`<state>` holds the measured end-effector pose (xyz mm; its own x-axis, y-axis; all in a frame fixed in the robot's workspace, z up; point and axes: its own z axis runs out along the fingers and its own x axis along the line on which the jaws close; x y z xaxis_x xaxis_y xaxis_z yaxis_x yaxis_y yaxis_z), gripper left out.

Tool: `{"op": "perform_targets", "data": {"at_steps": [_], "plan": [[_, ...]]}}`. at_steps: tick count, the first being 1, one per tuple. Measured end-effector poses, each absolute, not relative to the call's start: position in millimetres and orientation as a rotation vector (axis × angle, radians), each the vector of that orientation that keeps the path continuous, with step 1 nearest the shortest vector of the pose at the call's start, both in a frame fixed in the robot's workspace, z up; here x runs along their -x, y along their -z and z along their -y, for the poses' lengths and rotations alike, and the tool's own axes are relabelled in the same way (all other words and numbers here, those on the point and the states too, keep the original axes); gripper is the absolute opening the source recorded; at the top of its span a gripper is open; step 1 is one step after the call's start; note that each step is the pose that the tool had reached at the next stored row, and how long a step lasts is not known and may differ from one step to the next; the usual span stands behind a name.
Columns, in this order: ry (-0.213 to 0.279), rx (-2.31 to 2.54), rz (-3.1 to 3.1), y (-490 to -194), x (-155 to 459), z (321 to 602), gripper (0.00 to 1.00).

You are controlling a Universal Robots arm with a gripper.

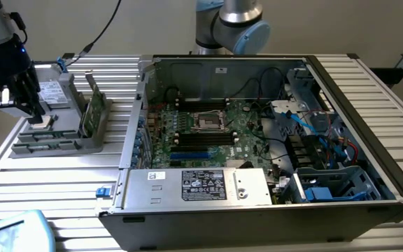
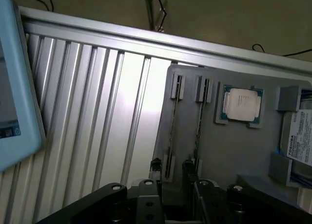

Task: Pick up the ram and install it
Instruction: 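Pick up the ram and move it above insertion slot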

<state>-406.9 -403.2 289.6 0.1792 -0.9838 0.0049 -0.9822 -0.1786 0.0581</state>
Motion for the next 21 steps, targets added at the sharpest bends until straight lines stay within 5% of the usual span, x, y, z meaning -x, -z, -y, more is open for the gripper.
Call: {"op": "perform_targets", "data": {"at_steps": [21], "plan": [[0.053,-2.355,2.007,-251,419,400,0.31]]}}
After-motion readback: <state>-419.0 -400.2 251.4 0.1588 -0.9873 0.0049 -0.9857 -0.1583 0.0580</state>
